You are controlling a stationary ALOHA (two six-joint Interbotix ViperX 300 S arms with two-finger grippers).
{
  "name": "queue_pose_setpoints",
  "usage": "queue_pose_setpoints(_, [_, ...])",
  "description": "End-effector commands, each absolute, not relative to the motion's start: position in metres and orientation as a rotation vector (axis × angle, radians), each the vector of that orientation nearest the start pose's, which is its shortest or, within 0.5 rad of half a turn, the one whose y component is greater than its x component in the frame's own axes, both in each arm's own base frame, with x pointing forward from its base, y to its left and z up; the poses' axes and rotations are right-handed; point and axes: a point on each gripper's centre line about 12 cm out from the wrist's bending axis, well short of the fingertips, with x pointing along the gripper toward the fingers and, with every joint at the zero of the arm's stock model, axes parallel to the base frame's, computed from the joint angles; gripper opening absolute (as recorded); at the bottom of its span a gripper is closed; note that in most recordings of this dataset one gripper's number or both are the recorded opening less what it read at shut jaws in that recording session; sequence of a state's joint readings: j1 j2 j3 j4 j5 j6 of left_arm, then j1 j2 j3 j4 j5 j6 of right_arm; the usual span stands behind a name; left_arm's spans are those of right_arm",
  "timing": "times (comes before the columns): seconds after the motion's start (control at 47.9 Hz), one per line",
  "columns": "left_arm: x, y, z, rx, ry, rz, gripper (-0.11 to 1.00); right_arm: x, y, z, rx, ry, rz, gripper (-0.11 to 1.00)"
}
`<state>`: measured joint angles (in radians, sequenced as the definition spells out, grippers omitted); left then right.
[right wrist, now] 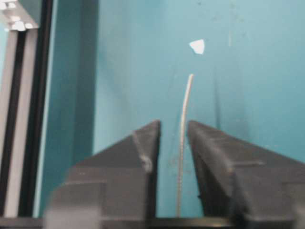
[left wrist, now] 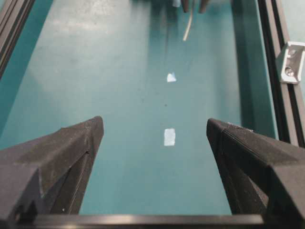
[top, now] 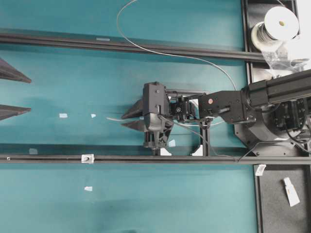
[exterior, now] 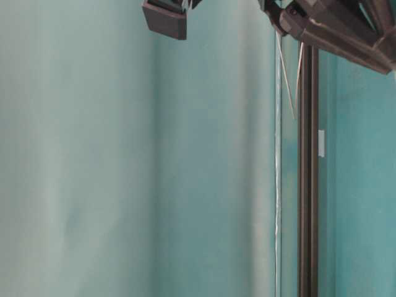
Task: Insert the wire through the hole in the metal fitting.
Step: 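Lower the right gripper and close it on the white wire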
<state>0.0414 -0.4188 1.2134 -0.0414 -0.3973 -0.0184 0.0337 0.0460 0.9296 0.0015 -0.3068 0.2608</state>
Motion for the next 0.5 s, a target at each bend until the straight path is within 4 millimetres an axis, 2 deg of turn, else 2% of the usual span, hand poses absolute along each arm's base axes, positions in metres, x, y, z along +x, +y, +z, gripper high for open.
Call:
queue_pose_setpoints(0.0, [0.253,0.012,0.170,-0.061,0.375,0.065,0.81,0.336,0.012,0.106,0.240,0.675,-0.054,0.20])
queue_pose_setpoints(0.188, [0.253,0.012,0.170,-0.062,0.374,0.067,0.81,0.341,0.013,0.108,0.217,0.726,-0.048,0.00])
queue_pose_setpoints(0.48, [0.252,0.012,0.169,-0.060,0.378,0.066,0.81,0.344,0.013,0.120,0.193,0.724,-0.036,0.00])
